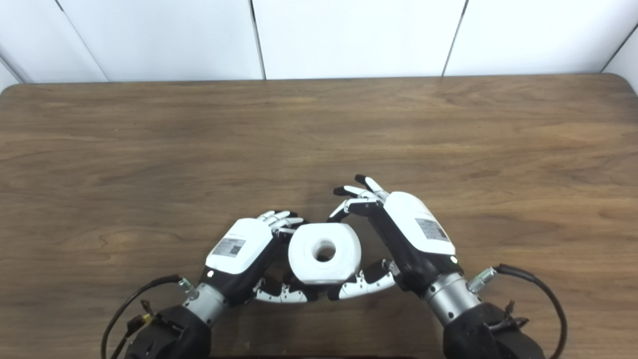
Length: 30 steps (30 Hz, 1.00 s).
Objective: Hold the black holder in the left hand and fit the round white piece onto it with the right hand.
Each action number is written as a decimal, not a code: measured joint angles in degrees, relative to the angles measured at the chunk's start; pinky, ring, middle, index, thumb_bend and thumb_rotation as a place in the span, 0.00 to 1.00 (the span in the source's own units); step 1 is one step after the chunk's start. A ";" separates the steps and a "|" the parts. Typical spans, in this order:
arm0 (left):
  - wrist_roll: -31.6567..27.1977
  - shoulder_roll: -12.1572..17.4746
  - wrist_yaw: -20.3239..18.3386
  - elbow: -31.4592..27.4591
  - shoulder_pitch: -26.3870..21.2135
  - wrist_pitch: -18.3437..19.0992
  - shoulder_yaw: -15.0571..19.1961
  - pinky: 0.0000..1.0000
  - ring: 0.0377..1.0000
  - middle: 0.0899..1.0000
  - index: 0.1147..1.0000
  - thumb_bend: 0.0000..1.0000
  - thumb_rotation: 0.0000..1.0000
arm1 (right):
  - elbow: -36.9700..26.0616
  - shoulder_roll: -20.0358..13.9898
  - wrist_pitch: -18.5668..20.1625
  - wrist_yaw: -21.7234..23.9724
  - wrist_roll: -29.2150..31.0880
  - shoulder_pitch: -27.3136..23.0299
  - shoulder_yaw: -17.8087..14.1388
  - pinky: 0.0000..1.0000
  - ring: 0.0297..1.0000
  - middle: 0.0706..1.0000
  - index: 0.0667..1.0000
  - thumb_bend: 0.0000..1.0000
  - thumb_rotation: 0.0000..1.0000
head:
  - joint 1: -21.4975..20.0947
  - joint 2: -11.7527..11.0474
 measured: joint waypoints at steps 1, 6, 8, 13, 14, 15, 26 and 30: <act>0.10 -0.04 -0.11 -0.03 -0.01 0.04 0.00 0.90 0.90 0.83 0.42 0.52 0.05 | 0.17 -0.02 0.00 0.00 0.16 0.05 0.00 0.89 0.98 0.86 0.45 0.51 0.14 | 0.00 0.09; 0.19 -0.22 -0.19 -0.03 -0.06 0.18 0.01 0.90 0.91 0.83 0.42 0.52 0.05 | 0.85 -0.23 0.00 -0.40 1.04 0.59 0.03 0.86 0.97 0.86 0.45 0.52 0.14 | 0.17 -0.09; 0.19 -0.29 -0.20 -0.03 -0.05 0.27 0.01 0.90 0.90 0.83 0.42 0.52 0.05 | 0.85 -0.30 0.00 -0.58 1.04 0.78 0.15 0.86 0.97 0.86 0.45 0.52 0.14 | 0.53 -0.09; 0.31 -0.38 -0.19 -0.03 -0.05 0.31 0.00 0.89 0.90 0.83 0.42 0.52 0.05 | 0.84 -0.54 0.00 -0.71 1.23 1.62 0.35 0.84 0.97 0.86 0.45 0.52 0.14 | 0.62 0.00; 0.33 -0.40 -0.19 -0.03 -0.05 0.31 0.02 0.89 0.90 0.83 0.42 0.52 0.05 | 0.80 -0.57 0.00 -0.86 1.24 1.76 0.41 0.84 0.97 0.86 0.45 0.52 0.14 | 0.62 0.00; 0.33 -0.43 -0.18 -0.03 -0.04 0.31 0.03 0.89 0.90 0.83 0.42 0.52 0.05 | 0.78 -0.59 0.00 -0.91 1.22 1.83 0.51 0.84 0.97 0.86 0.45 0.52 0.14 | 0.62 0.00; 0.29 -0.52 -0.10 0.06 -0.03 0.33 0.10 0.89 0.90 0.83 0.42 0.52 0.05 | 0.40 -0.65 0.00 -1.36 0.61 2.37 2.21 0.83 0.97 0.86 0.45 0.52 0.14 | 0.18 -0.44; 0.26 -0.52 -0.06 0.05 -0.03 0.33 0.17 0.89 0.90 0.83 0.42 0.52 0.05 | 0.40 -0.65 -0.01 -1.90 -0.03 2.44 3.13 0.83 0.98 0.86 0.45 0.52 0.14 | -0.09 -0.53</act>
